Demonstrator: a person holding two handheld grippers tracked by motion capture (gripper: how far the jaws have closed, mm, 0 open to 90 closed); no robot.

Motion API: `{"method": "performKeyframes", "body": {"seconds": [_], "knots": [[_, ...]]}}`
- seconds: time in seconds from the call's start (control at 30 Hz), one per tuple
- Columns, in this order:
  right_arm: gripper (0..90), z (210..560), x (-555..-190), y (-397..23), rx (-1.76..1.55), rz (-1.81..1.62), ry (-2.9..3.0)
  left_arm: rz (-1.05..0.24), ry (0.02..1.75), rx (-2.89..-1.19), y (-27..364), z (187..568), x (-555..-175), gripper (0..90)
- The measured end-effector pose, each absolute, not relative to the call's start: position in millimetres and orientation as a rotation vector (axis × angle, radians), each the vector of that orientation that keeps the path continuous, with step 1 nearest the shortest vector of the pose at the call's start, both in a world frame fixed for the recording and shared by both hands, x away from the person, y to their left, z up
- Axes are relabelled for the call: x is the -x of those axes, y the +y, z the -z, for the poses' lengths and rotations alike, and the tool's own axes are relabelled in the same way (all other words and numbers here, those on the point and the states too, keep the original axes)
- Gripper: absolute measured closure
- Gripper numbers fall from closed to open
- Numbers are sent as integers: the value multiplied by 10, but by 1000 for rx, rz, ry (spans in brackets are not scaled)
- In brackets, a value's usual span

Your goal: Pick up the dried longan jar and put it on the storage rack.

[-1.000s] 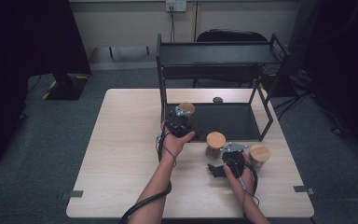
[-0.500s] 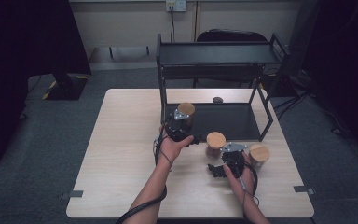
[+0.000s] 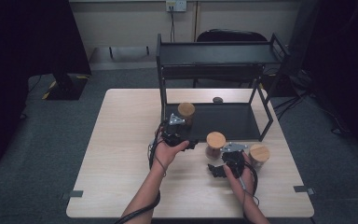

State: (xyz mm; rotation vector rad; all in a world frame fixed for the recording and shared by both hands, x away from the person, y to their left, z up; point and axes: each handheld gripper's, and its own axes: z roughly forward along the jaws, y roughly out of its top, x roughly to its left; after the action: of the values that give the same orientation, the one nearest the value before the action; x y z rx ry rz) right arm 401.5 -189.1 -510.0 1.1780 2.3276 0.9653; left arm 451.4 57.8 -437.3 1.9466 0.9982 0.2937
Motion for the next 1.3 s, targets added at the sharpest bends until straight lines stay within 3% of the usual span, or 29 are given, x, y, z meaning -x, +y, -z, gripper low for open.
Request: {"method": "performKeyframes", "body": {"seconds": [1.3], "knots": [[0,5100,-4015,-1891,-1178,-965,2328,-285,955,-1962,928,4481,-4208,50]]}}
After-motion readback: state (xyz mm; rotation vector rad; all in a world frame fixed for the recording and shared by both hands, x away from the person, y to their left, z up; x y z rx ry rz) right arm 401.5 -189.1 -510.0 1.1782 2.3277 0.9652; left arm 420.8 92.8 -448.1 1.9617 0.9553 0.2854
